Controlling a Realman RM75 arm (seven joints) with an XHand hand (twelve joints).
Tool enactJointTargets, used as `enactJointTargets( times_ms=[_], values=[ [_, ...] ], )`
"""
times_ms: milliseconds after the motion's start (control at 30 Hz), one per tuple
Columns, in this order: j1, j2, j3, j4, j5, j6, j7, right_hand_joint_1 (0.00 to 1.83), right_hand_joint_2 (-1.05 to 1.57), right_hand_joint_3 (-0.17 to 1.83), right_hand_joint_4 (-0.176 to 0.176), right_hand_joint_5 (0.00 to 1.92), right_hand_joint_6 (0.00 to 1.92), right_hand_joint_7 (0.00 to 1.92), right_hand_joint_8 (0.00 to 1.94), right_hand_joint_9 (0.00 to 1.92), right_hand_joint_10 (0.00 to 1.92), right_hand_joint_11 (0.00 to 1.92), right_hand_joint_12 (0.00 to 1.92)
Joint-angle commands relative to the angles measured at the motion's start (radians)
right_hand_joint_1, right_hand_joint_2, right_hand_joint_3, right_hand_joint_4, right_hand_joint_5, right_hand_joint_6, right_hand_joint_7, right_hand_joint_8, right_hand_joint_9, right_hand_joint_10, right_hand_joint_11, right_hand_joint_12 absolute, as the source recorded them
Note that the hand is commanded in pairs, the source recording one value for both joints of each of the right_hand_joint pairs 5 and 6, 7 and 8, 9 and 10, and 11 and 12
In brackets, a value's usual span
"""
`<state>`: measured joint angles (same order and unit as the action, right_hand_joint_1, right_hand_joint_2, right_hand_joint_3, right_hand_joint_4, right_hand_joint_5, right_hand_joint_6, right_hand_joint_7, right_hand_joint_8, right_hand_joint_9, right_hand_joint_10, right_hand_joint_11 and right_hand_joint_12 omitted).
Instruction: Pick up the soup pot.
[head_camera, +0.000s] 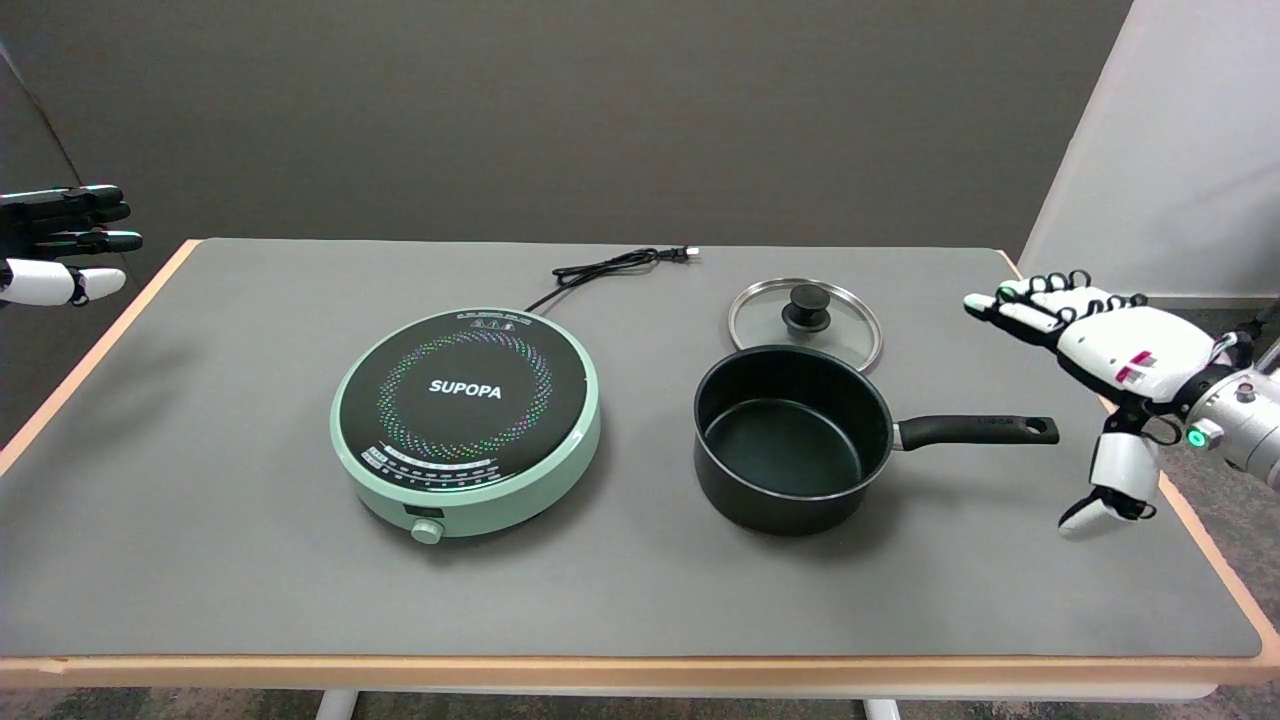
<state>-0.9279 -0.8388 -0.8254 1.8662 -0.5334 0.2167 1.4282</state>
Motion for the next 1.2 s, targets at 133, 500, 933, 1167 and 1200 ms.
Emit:
enactJointTargets(
  times_ms=[133, 500, 933, 1167, 1200],
  values=[
    [0.072, -0.022, -0.114, -0.001, -0.17, -0.088, 0.088, 1.11, -0.63, 0.9, 0.176, 0.02, 0.02, 0.02, 0.02, 0.02, 0.02, 0.02, 0.02],
    [0.192, -0.064, -0.243, 0.005, -0.18, -0.302, 0.016, 1.12, -0.69, 0.95, 0.176, 0.02, 0.02, 0.02, 0.02, 0.02, 0.02, 0.02, 0.02],
    [0.353, -0.053, -0.398, 0.015, -0.195, -0.45, -0.072, 1.13, -0.74, 1.09, 0.176, 0.02, 0.02, 0.02, 0.02, 0.02, 0.02, 0.02, 0.02],
    [0.395, -0.067, -0.396, 0.015, -0.205, -0.416, -0.062, 1.13, -0.74, 1.1, 0.176, 0.02, 0.02, 0.02, 0.02, 0.02, 0.02, 0.02, 0.02],
    [0.404, -0.075, -0.396, 0.015, -0.205, -0.401, -0.062, 1.13, -0.74, 1.1, 0.176, 0.02, 0.02, 0.02, 0.02, 0.02, 0.02, 0.02, 0.02]
  ],
)
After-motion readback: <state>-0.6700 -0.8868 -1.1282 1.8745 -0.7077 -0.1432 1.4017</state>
